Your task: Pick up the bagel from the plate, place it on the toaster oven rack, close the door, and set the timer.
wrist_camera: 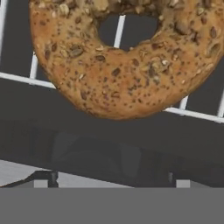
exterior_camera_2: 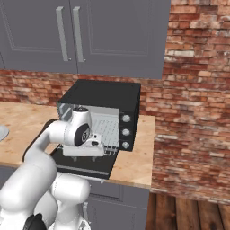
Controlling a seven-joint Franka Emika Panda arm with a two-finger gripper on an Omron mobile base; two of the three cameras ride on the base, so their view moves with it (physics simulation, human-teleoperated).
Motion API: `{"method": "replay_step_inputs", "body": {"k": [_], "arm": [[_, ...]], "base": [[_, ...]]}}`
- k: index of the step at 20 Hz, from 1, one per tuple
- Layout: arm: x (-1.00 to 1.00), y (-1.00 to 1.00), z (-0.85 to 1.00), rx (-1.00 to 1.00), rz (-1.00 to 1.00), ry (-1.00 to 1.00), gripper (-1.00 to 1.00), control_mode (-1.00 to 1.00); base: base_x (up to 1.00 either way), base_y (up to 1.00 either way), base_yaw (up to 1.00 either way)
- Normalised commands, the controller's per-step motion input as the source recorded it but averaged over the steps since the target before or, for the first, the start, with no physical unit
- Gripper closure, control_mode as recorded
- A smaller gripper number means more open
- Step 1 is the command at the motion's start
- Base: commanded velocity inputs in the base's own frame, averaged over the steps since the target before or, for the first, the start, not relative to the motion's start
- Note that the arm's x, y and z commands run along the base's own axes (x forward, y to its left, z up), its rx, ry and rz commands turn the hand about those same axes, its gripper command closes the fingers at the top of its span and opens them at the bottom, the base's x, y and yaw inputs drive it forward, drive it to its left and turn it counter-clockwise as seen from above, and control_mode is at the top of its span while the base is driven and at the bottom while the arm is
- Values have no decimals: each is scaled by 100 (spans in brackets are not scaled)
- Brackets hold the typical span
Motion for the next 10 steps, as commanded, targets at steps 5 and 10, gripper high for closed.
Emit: {"method": "replay_step_inputs", "body": {"k": [5, 10], "arm": [[47, 0, -2, 5, 0, 0, -100, -100], [59, 0, -2, 5, 0, 0, -100, -100]], "base": [[0, 0, 0], [0, 0, 0]]}}
